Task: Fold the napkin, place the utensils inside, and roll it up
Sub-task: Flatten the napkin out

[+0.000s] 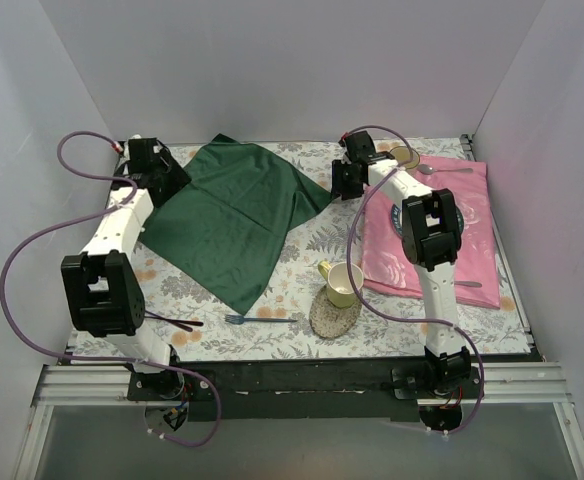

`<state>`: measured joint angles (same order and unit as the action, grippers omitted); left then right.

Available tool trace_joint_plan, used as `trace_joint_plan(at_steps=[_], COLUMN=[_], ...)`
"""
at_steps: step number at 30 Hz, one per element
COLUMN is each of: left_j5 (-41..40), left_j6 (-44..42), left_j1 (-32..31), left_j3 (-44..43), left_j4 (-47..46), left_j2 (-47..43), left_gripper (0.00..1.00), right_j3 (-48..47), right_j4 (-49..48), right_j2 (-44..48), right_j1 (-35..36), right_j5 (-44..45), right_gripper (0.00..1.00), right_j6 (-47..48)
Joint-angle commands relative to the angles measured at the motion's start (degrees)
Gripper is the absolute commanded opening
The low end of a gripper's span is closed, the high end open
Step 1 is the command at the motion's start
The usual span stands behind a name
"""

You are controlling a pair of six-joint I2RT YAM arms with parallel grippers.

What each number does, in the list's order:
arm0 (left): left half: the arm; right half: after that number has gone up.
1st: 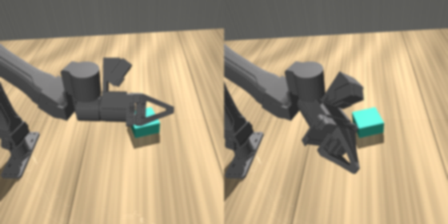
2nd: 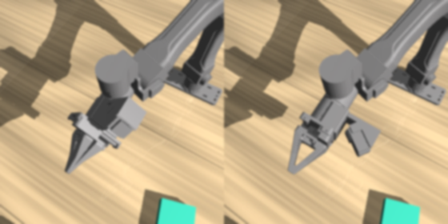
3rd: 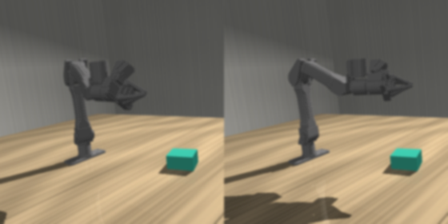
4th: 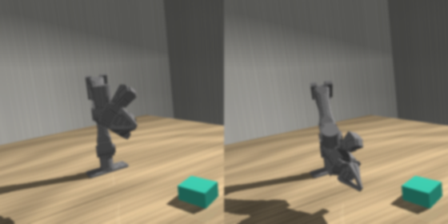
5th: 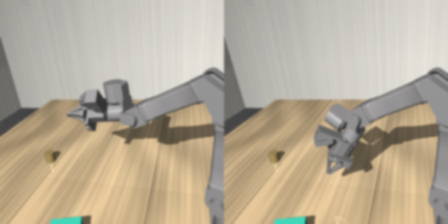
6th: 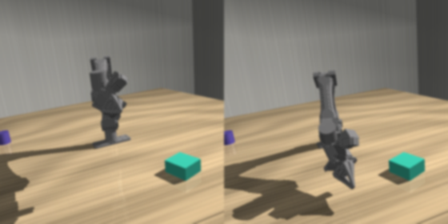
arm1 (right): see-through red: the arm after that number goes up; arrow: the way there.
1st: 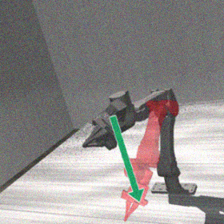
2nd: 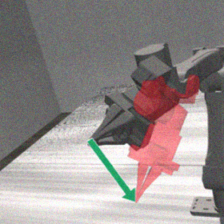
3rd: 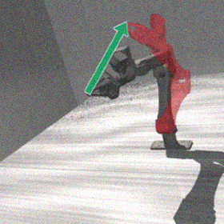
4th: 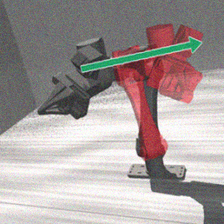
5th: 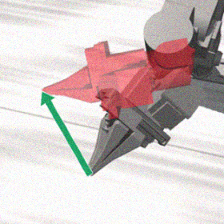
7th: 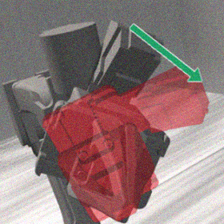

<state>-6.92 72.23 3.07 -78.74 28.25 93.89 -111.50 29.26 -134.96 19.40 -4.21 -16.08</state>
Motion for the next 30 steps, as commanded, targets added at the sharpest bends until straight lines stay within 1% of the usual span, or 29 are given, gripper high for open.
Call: trace_joint_plan(at_steps=[1,2,4,6,7,8,9,10,11,12,13,14,17,18,21,26,28,29,30], left_j5=[13.7,16.0,16.7,18.0,18.3,18.3,18.8,19.2,19.3,20.1,20.7,21.2,21.2,21.0,20.8,20.0,20.2,22.5,23.5], left_j6=[0.8,1.2,2.4,2.8,3.1,3.4,3.7,3.9,4.0,4.1,4.2,4.3,4.9,4.9,5.0,4.9,4.4,3.9,3.6], left_j1=[-5.8,-6.7,-8.9,-10.1,-10.6,-11.4,-11.8,-12.5,-12.7,-12.9,-13.0,-13.0,-13.0,-13.0,-13.0,-12.9,-12.9,-13.0,-12.9], left_j3=[5.1,6.2,8.7,12.4,13.2,14.4,15.1,16.0,16.5,17.0,17.0,17.0,16.3,15.6,13.6,10.4,10.6,10.8,10.9], left_j4=[-1.3,-2.1,-4.5,-7.6,-8.1,-8.3,-9.3,-10.0,-10.5,-10.7,-10.8,-10.6,-10.1,-10.0,-8.1,-5.2,-5.8,-6.2,-6.5], left_j2=[-1.0,-1.9,-3.1,-4.8,-4.9,-4.9,-4.8,-4.7,-4.4,-4.1,-3.3,-3.1,-3.3,-3.4,-2.7,-1.1,-1.5,-1.4,-0.6], left_gripper=[0.58,0.57,0.57,0.57,0.57,0.57,0.56,0.56,0.55,0.55,0.55,0.55,0.55,0.56,0.59,0.59,0.61,0.61,0.62], right_j3=[0.3,-0.2,0.0,1.3,1.6,1.2,0.8,0.5,-0.1,-0.3,-0.7,-1.6,-1.3,-1.0,-2.4,-2.6,-0.7,-0.3,0.0], right_j4=[-1.1,-0.7,-1.0,-2.4,-2.9,-2.8,-2.5,-2.4,-2.0,-2.1,-1.7,-1.3,-1.3,-1.6,-1.3,-2.1,-4.8,-5.4,-6.1], right_j2=[0.8,-0.2,-0.7,-0.2,-0.1,-0.5,-0.6,-0.7,-0.8,-0.8,-0.8,-0.7,1.1,1.6,3.1,4.9,5.9,6.0,5.9], right_j1=[1.3,1.4,2.0,2.3,2.4,2.4,2.4,2.4,2.3,2.3,2.1,2.0,1.6,1.6,1.6,1.5,1.4,1.4,1.3], right_j5=[-0.3,-0.4,-1.3,0.2,0.5,0.9,3.4,3.9,6.3,8.5,9.4,10.2,12.2,14.1,15.7,16.5,13.5,10.0,7.9], right_gripper=[0.45,0.45,0.42,0.42,0.37,0.37,0.36,0.28,0.26,0.19,0.07,0.01,0.01,0.01,0.01,0.01,0.01,0.06,0.22], right_j6=[1.5,1.4,0.8,0.2,0.1,-0.4,-0.4,-0.1,0.4,1.0,1.5,1.7,3.1,4.2,6.8,8.6,8.7,7.9,7.3])
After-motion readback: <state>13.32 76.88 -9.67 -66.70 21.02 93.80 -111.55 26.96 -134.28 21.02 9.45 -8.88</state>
